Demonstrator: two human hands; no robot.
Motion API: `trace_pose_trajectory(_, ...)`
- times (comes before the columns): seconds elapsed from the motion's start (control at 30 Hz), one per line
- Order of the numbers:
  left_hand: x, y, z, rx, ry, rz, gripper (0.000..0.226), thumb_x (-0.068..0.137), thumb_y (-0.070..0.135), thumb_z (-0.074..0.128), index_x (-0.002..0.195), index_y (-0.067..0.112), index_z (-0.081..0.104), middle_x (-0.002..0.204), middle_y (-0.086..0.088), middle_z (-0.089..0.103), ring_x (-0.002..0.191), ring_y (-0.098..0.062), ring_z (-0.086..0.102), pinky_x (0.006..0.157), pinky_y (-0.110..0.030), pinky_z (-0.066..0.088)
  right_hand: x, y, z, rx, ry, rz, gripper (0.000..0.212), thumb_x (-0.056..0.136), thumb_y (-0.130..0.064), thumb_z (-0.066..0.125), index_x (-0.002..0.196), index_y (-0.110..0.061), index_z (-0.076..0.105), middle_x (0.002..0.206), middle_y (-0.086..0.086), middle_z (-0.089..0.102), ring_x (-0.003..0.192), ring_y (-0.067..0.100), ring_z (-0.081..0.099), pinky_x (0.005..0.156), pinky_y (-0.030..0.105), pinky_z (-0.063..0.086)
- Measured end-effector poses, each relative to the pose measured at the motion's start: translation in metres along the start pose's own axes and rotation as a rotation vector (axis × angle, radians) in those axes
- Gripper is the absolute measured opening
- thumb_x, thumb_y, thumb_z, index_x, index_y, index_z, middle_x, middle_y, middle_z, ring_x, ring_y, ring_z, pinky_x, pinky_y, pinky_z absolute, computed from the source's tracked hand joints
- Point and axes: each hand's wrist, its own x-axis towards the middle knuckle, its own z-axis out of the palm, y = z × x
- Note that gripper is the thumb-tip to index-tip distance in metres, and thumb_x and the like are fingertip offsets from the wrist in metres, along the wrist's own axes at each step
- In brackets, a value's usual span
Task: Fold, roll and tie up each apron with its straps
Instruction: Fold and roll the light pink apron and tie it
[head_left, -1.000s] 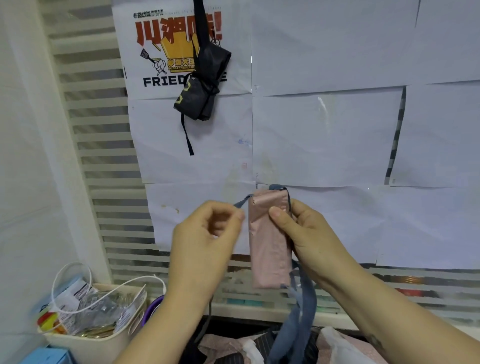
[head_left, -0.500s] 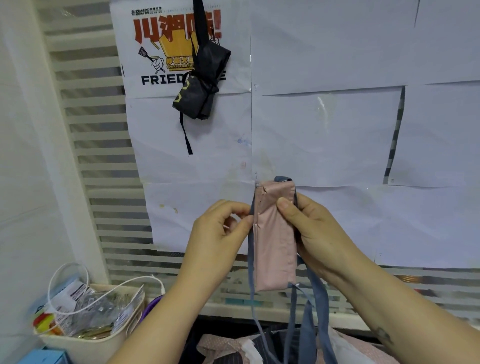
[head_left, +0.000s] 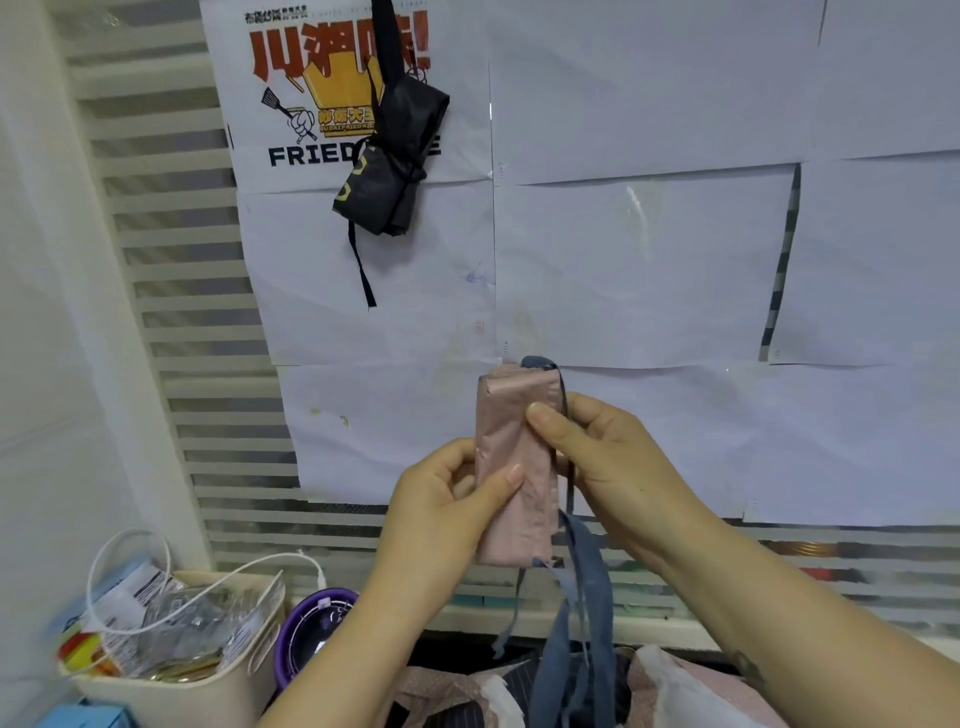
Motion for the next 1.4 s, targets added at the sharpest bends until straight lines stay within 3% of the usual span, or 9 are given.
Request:
trace_pose_trajectory(0.2, 0.005, -0.002, -0.012, -0.04, 0.023, -0.047, 0.014, 0.083, 0.003, 0.065, 0.094, 0.011, 0.069, 0.088, -0.003, 0.075, 0.08, -0.011, 0.07, 0.067, -0.017, 0.053, -0.003, -0.011, -0.02, -0.47, -0.144, 0.046, 0.016, 0.093, -0.021, 0.058, 0.089, -0.021, 0.073, 0.081, -0.016, 0.073, 0.075, -0.006, 0.065, 0.067, 0.007, 0.044)
trace_pose_trajectory(0.4, 0.007, 0.001, -0.014, -0.049, -0.008, -0.039, 0.015, 0.082, 0.001, 0.064, 0.093, 0.011, 0.069, 0.085, 0.002, 0.075, 0.077, -0.006, 0.07, 0.065, -0.015, 0.052, 0.004, -0.011, -0.029, -0.804, -0.047, -0.049, 0.02, 0.089, -0.031, 0.064, 0.072, -0.023, 0.07, 0.067, -0.003, 0.06, 0.057, 0.003, 0.05, 0.059, 0.017, 0.041)
trace_pose_trajectory(0.57, 0.006, 0.004, -0.007, -0.081, -0.118, -0.026, 0.021, 0.069, 0.017, 0.07, 0.09, 0.012, 0.071, 0.086, -0.001, 0.075, 0.079, -0.008, 0.068, 0.067, -0.016, 0.052, 0.006, 0.0, -0.017, -0.593, -0.061, -0.027, 0.019, 0.094, -0.018, 0.057, 0.088, -0.015, 0.075, 0.082, -0.001, 0.074, 0.079, 0.012, 0.069, 0.073, 0.026, 0.055)
trace_pose_trajectory(0.83, 0.007, 0.004, -0.007, -0.148, -0.13, 0.018, 0.016, 0.071, 0.016, 0.073, 0.087, 0.019, 0.074, 0.088, 0.0, 0.075, 0.083, -0.009, 0.069, 0.07, -0.018, 0.053, 0.003, 0.004, -0.008, 0.05, -0.262, 0.292, 0.024, 0.097, -0.012, 0.048, 0.103, 0.0, 0.068, 0.096, 0.017, 0.071, 0.084, 0.022, 0.067, 0.078, 0.03, 0.056)
trace_pose_trajectory(1.0, 0.007, 0.006, -0.005, -0.156, -0.138, 0.044, 0.03, 0.07, 0.017, 0.064, 0.099, 0.009, 0.065, 0.088, 0.002, 0.075, 0.082, -0.008, 0.069, 0.07, -0.018, 0.053, 0.006, 0.006, -0.011, -0.175, -0.283, 0.257, 0.026, 0.099, -0.02, 0.047, 0.108, -0.008, 0.069, 0.107, 0.02, 0.069, 0.095, 0.031, 0.062, 0.094, 0.045, 0.049)
trace_pose_trajectory(1.1, 0.006, 0.002, -0.005, -0.128, -0.139, 0.05, 0.03, 0.071, 0.018, 0.062, 0.1, 0.008, 0.063, 0.088, 0.003, 0.075, 0.081, -0.008, 0.07, 0.07, -0.018, 0.054, 0.005, 0.003, -0.009, -0.285, -0.303, 0.255, 0.026, 0.096, -0.027, 0.049, 0.092, -0.018, 0.073, 0.087, 0.03, 0.062, 0.072, 0.028, 0.046, 0.067, 0.04, 0.039)
trace_pose_trajectory(1.17, 0.005, -0.001, -0.005, -0.1, -0.156, 0.044, 0.032, 0.073, 0.019, 0.062, 0.102, 0.007, 0.062, 0.087, 0.003, 0.075, 0.081, -0.009, 0.07, 0.07, -0.019, 0.054, 0.003, 0.001, -0.012, -0.36, -0.319, 0.243, 0.04, 0.1, -0.022, 0.045, 0.071, -0.03, 0.072, 0.061, 0.013, 0.049, 0.054, 0.02, 0.032, 0.053, 0.027, 0.027)
trace_pose_trajectory(1.3, 0.003, -0.009, -0.006, -0.037, -0.157, 0.031, 0.03, 0.074, 0.023, 0.062, 0.099, 0.007, 0.061, 0.085, 0.0, 0.074, 0.079, -0.01, 0.069, 0.071, -0.022, 0.055, 0.001, -0.005, -0.015, -0.517, -0.369, 0.213, 0.048, 0.099, -0.022, 0.048, 0.057, -0.035, 0.068, 0.047, -0.013, 0.046, 0.047, 0.008, 0.025, 0.049, 0.022, 0.023)
trace_pose_trajectory(1.4, 0.004, -0.014, -0.01, 0.053, -0.122, 0.049, 0.029, 0.075, 0.031, 0.063, 0.094, 0.011, 0.061, 0.088, -0.004, 0.071, 0.083, -0.017, 0.068, 0.077, -0.033, 0.056, 0.0, -0.01, -0.02, -0.592, -0.366, 0.207, 0.036, 0.099, -0.024, 0.049, 0.071, -0.028, 0.072, 0.043, -0.016, 0.047, 0.045, 0.007, 0.025, 0.047, 0.02, 0.024)
